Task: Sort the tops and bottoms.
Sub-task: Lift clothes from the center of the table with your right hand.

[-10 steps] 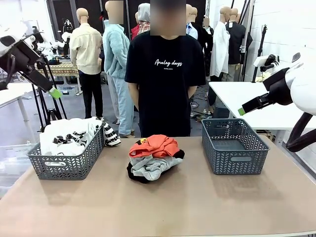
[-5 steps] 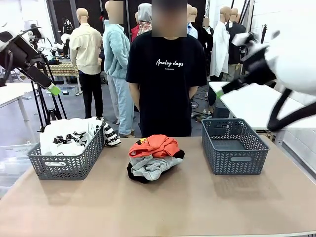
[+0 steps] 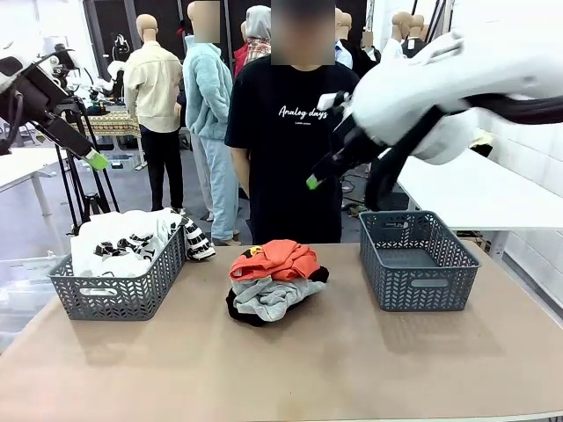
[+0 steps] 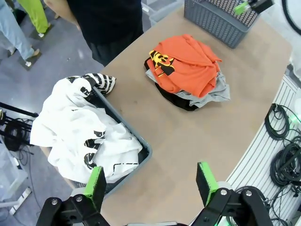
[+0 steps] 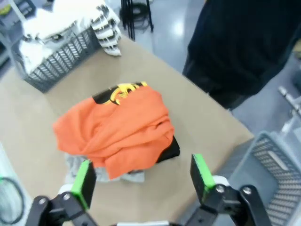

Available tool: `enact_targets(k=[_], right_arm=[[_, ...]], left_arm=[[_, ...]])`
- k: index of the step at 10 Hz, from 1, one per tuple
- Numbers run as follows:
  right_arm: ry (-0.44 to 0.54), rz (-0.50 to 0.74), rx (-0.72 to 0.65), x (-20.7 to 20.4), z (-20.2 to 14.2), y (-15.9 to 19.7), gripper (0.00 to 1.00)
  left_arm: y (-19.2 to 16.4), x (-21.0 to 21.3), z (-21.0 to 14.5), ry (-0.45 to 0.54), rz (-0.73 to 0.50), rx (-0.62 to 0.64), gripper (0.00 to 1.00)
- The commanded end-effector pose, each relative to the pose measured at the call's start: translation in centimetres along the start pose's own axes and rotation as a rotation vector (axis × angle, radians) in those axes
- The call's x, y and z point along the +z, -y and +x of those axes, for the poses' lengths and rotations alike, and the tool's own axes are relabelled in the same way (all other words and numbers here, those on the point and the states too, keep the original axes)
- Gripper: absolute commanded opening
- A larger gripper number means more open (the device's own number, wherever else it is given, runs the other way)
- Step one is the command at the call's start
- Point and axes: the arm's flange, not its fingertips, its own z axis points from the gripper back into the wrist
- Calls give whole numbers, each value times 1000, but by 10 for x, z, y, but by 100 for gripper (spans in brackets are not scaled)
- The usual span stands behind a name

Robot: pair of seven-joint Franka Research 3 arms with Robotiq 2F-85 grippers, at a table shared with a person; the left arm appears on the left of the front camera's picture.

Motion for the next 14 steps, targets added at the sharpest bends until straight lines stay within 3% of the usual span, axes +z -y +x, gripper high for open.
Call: enact_targets(k=[1,3,4,5,7,11,14], right_arm=[[69,0,-2,37,-2,-10,100],[69,0,-2,37,-2,-10,100],[7,-14,6,3,5,0,100],[37,64,-13,16,-4,3,100],[12,83,5,-21,20,16,100],[-213,119,9,-123,70,23,100],[-326,116,-4,-172,65,27,100]], left_arm=[[1,1,1,-1,8,10,100],[1,1,1,-1,8,10,100],[1,1,1,-1,8,10,100],[1,1,1,-1,8,10,100],[1,1,1,-1,8,10,100],[1,1,1,-1,8,10,100],[1,1,1,-1,8,10,100]])
